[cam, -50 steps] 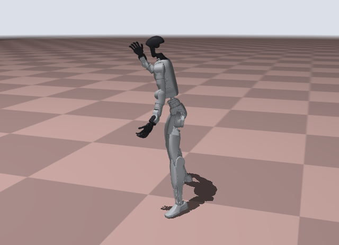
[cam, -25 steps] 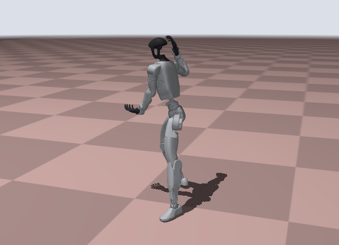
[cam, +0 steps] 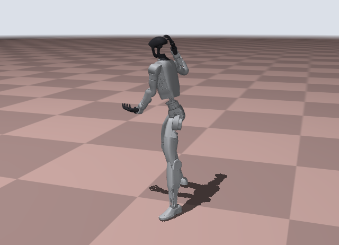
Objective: Kungfu
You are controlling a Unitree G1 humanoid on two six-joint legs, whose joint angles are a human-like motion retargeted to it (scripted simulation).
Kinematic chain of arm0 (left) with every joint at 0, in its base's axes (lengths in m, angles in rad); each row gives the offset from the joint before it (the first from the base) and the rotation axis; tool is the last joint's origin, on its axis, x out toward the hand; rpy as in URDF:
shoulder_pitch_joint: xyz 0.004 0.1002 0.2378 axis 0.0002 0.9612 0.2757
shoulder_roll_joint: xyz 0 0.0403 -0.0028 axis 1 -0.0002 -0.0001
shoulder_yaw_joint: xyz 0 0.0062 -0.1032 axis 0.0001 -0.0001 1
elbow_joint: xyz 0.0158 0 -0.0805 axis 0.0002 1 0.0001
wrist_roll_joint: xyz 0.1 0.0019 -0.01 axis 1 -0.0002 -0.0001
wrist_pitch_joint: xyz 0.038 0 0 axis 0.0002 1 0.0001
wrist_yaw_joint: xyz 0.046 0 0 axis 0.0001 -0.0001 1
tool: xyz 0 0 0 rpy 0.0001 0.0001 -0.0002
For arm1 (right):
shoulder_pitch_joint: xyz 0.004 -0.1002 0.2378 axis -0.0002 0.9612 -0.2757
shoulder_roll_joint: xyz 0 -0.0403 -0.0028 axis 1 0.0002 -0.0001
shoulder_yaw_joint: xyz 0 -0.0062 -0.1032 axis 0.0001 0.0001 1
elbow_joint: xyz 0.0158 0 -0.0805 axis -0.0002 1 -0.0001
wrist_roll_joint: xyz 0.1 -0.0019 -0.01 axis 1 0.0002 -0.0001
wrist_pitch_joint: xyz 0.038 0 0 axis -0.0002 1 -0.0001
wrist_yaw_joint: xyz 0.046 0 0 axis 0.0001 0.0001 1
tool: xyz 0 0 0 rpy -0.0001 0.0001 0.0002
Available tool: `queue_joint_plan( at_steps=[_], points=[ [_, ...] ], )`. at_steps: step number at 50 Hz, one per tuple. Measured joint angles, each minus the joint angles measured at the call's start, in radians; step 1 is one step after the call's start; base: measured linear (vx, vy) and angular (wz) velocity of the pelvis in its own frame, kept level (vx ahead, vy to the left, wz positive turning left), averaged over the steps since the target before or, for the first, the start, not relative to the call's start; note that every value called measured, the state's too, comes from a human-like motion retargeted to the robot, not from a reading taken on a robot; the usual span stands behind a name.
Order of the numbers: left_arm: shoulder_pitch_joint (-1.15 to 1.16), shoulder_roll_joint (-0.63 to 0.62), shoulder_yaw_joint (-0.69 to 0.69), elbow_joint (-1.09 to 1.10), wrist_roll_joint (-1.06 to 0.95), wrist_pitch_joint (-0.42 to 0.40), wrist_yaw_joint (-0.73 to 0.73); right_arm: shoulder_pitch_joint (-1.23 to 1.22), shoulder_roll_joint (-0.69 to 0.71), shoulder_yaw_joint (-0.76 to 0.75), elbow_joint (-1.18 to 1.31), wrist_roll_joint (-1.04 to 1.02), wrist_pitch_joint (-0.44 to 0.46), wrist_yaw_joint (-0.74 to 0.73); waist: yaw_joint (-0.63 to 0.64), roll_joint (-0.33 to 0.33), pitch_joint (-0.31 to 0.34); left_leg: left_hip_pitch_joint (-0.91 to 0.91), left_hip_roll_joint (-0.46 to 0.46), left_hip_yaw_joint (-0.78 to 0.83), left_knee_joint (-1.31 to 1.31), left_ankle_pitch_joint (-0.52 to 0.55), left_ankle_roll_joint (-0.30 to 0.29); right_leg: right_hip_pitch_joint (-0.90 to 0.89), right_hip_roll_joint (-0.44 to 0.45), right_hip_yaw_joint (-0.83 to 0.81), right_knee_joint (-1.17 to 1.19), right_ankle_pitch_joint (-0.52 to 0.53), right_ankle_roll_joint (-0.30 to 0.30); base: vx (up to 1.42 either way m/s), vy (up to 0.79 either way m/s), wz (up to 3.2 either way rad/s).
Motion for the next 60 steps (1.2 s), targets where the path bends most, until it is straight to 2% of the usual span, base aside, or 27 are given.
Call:
queue_joint_plan(
  at_steps=[7,15,20,25,30,32,38,40,43,45,48,50,53,54,57,60],
  points=[
    [-0.01,0.034,-0.007,-0.035,0.083,-0.015,0.042,0.037,0.023,-0.018,0.023,-0.019,0.007,0.009,0.009,0.006,0.004,0.006,-0.002,0.004,0.01,-0.02,0.003,0.02,0.006,0.002,-0.048,0.029,-0.007,0.07,0.11,-0.06],
    [-0.034,0.118,0.018,-0.087,0.23,-0.029,0.093,0.097,0.068,-0.035,0.094,-0.047,0.022,0.038,0.036,0.017,0.002,-0.009,-0.005,-0.002,0.042,-0.058,0.003,0.034,0.007,0.018,-0.122,0.127,-0.041,0.1,0.15,-0.05],
    [-0.041,0.208,0.049,-0.077,0.327,-0.03,0.123,0.128,0.108,0.01,0.183,-0.05,0.033,0.079,0.069,0.037,0.004,-0.043,0.003,-0.017,0.084,-0.09,0.006,0.051,0.016,0.015,-0.203,0.196,-0.049,0.1,0.23,-0.09],
    [-0.01,0.336,0.061,-0.002,0.51,-0.041,0.125,0.116,0.152,0.134,0.333,-0.058,0.052,0.165,0.115,0.071,0.011,-0.12,0.032,-0.073,0.171,-0.134,0.011,0.091,0.028,-0.018,-0.313,0.279,-0.056,0.13,0.36,0.02],
    [0.066,0.478,0.034,0.122,0.785,-0.054,0.152,0.04,0.221,0.358,0.564,-0.019,0.071,0.304,0.181,0.077,0.005,-0.242,0.05,-0.184,0.306,-0.198,0.026,0.148,0.043,-0.03,-0.439,0.356,-0.058,0.2,0.44,0.43],
    [0.113,0.523,0.009,0.168,0.898,-0.054,0.174,0.011,0.255,0.465,0.675,-0.002,0.083,0.359,0.215,0.062,-0.003,-0.287,0.031,-0.236,0.356,-0.231,0.032,0.179,0.039,-0.025,-0.483,0.375,-0.044,0.22,0.36,0.85],
    [0.293,0.583,-0.035,0.278,1.314,-0.043,0.318,-0.057,0.427,0.793,0.997,-0.033,0.139,0.447,0.319,0.008,-0.041,-0.441,-0.065,-0.377,0.487,-0.319,0.033,0.278,0.023,-0.012,-0.539,0.367,0.034,0.34,0.48,1.5],
    [0.35,0.558,-0.005,0.312,1.475,-0.031,0.398,-0.069,0.522,0.899,1.075,-0.037,0.167,0.453,0.369,-0.008,-0.053,-0.497,-0.108,-0.442,0.509,-0.333,0.034,0.324,0.049,0.005,-0.557,0.387,0.058,0.24,0.39,2.07],
    [0.408,0.513,0.047,0.354,1.653,0.03,0.419,-0.115,0.706,1.084,1.157,-0.014,0.212,0.454,0.465,-0.042,-0.049,-0.574,-0.179,-0.585,0.524,-0.322,0.024,0.427,0.129,-0.003,-0.597,0.407,0.058,0.08,0.11,2.59],
    [0.448,0.49,0.07,0.388,1.737,0.062,0.398,-0.174,0.825,1.216,1.199,0.033,0.245,0.428,0.516,-0.107,-0.033,-0.582,-0.288,-0.605,0.551,-0.326,0.056,0.544,0.1,-0.026,-0.61,0.388,0.058,0.12,0.07,3.58],
    [0.503,0.518,0.122,0.461,1.838,0.104,0.393,-0.378,0.963,1.371,1.194,0.188,0.29,0.393,0.628,-0.208,-0.073,-0.709,-0.339,-0.667,0.614,-0.254,0.088,0.589,0.235,0.037,-0.65,0.409,0.058,0.08,-0.58,3.18],
    [0.541,0.541,0.133,0.513,1.876,0.133,0.393,-0.547,0.978,1.372,1.126,0.301,0.327,0.424,0.689,-0.272,-0.092,-0.811,-0.363,-0.657,0.669,-0.189,0.137,0.61,0.313,0.006,-0.674,0.397,0.058,-0.02,-0.72,3.0],
    [0.581,0.54,0.171,0.575,1.927,0.179,0.384,-0.844,0.931,1.264,0.937,0.433,0.395,0.511,0.789,-0.345,-0.049,-0.906,-0.34,-0.54,0.725,-0.17,0.246,0.603,0.372,-0.064,-0.701,0.34,0.058,-0.23,-0.47,1.89],
    [0.594,0.532,0.184,0.59,1.935,0.188,0.374,-0.943,0.902,1.242,0.869,0.486,0.403,0.529,0.817,-0.365,-0.025,-0.917,-0.343,-0.518,0.726,-0.173,0.262,0.598,0.372,-0.089,-0.703,0.318,0.058,-0.19,-0.25,1.13],
    [0.663,0.482,0.22,0.608,1.924,0.204,0.339,-1.207,0.805,1.239,0.701,0.655,0.391,0.575,0.854,-0.434,0.035,-0.947,-0.396,-0.523,0.705,-0.162,0.257,0.57,0.349,-0.124,-0.695,0.265,0.058,-0.09,-0.24,0.88],
    [0.762,0.395,0.238,0.608,1.903,0.216,0.319,-1.367,0.745,1.243,0.626,0.728,0.386,0.636,0.861,-0.485,0.038,-0.958,-0.416,-0.53,0.672,-0.181,0.222,0.551,0.338,-0.129,-0.701,0.232,0.058,0.08,-0.09,0.37]
  ],
)
